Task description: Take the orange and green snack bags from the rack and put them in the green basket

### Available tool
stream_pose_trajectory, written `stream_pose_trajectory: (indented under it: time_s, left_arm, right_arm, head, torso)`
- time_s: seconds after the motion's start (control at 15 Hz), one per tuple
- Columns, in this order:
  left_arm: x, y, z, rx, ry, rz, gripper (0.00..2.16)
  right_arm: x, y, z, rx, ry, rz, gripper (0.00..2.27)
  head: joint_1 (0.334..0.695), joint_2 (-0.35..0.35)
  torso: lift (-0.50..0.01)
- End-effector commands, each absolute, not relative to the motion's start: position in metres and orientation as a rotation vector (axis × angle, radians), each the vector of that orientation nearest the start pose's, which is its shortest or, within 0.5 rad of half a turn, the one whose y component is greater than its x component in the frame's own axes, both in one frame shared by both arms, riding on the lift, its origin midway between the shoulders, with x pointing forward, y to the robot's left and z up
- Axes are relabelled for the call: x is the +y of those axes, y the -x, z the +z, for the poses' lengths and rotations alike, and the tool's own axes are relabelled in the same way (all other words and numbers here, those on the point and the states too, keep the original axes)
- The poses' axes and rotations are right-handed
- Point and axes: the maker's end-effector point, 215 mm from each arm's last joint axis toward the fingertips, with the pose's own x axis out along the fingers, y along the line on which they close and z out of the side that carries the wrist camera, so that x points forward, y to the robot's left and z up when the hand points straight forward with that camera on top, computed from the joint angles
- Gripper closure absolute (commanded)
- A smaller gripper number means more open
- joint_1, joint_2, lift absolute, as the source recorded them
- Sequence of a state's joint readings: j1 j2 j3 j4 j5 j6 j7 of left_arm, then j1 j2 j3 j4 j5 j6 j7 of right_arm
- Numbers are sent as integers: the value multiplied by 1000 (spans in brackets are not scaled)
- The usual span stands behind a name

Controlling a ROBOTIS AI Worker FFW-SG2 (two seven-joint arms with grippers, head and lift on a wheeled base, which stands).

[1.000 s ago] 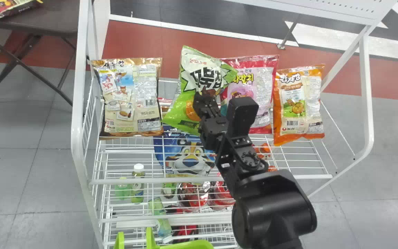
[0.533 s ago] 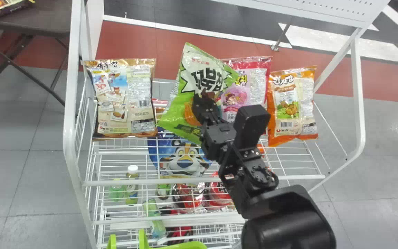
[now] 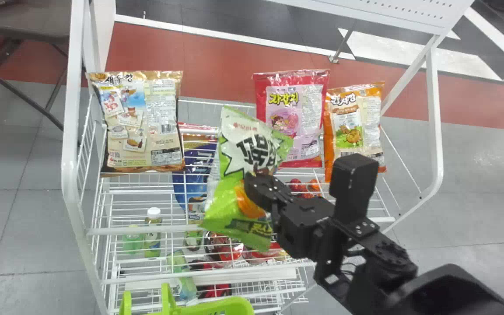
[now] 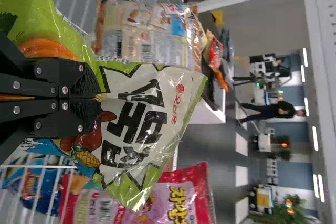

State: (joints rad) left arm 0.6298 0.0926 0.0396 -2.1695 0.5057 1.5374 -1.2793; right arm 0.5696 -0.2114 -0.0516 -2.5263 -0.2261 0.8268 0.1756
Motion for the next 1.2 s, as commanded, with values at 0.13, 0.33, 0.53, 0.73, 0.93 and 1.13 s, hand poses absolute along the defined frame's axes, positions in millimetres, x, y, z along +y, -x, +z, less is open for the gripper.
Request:
stream_pose_trajectory:
  time_s: [0.13,0.33,0.53,0.73,0.93,1.13]
  left_arm:
    - [16,-122,-368,1065,1309,-1310,2135]
    - [17,-120,-374,1094,1307,-1280,2145]
    - [16,-122,-376,1092,1303,-1269,2145]
    - [13,-122,-376,1081,1306,-1268,2145]
    - [13,-120,-377,1070,1309,-1264,2145]
    - [12,-121,-376,1063,1310,-1268,2145]
  right_arm:
    - [-188,-353,-351,588,-13,375,2246]
    - [-173,-320,-357,690,-38,459,2246]
    - [-161,-259,-362,859,-75,553,2246]
    - [-164,-221,-371,977,-44,562,2246]
    - [-140,-206,-368,988,-85,643,2246]
    - [-113,-187,-373,1023,-121,715,2246]
  head:
    - [695,-350]
    - [695,-350]
    - [695,-350]
    - [695,-350]
    - [695,-350]
    - [695,-350]
  torso:
    - [0]
    - [0]
    - [0]
    - [0]
    - [0]
    - [0]
